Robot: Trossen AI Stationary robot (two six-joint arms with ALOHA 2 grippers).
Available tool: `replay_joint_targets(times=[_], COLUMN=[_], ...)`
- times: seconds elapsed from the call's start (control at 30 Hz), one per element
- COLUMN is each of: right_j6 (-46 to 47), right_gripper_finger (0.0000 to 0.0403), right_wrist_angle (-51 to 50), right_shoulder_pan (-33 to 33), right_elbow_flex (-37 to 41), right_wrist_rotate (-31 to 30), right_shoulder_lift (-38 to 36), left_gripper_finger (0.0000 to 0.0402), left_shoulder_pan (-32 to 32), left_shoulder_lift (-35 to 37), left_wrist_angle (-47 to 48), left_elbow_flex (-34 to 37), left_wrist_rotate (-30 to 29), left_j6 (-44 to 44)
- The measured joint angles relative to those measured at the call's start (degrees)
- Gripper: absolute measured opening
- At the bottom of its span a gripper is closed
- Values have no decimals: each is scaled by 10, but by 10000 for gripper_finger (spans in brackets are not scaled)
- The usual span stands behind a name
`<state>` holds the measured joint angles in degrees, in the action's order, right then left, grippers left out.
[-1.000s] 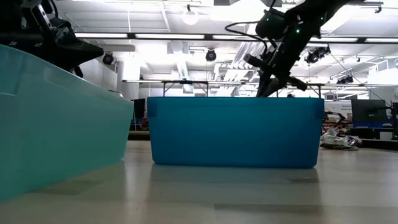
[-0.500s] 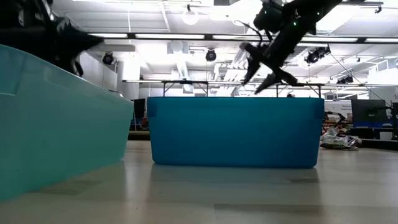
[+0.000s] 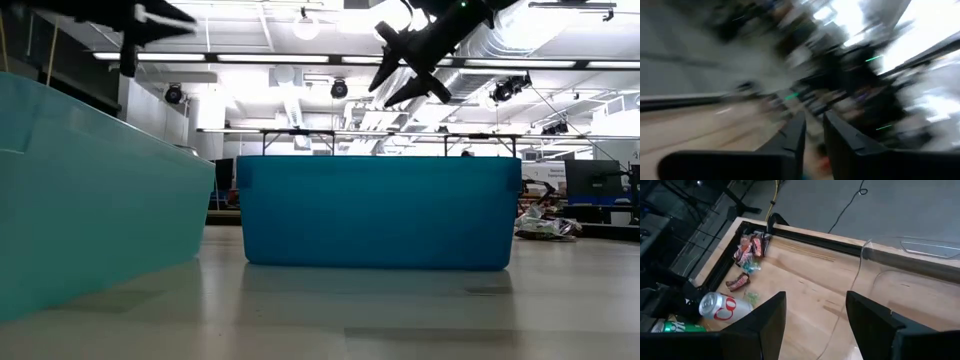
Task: Sort candy
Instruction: Put the blue gummy into the transparent bin
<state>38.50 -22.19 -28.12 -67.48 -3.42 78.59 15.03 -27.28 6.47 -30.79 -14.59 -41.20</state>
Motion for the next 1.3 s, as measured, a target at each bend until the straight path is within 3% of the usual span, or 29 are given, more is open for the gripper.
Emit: replay_joint_targets(times=[0.27,0.37,0.5,0.77,1.0,1.3], right_j6=[0,0,0,0,0,0], right_gripper_finger=[201,201,201,201,201,201], right_wrist_angle=[-25,-42,-61,-68,-68,-67], right_shoulder_pan=[0,0,0,0,0,0], right_elbow_flex=[0,0,0,0,0,0], right_wrist_rotate=[3,4,4,4,4,4], right_shoulder_lift=[0,0,0,0,0,0], left_gripper_finger=[137,146,148,149,149,142], left_shoulder_pan=[222,295,342,344,343,345], left_shoulder_lift=[-274,-351,-422,-460,-460,-460], left_wrist_angle=[355,422,466,401,351,245], left_elbow_flex=[-241,-272,-263,-183,-107,-39], left_wrist_rotate=[41,50,55,47,-4,-4], left_j6=[87,52,31,-91,-202,-287])
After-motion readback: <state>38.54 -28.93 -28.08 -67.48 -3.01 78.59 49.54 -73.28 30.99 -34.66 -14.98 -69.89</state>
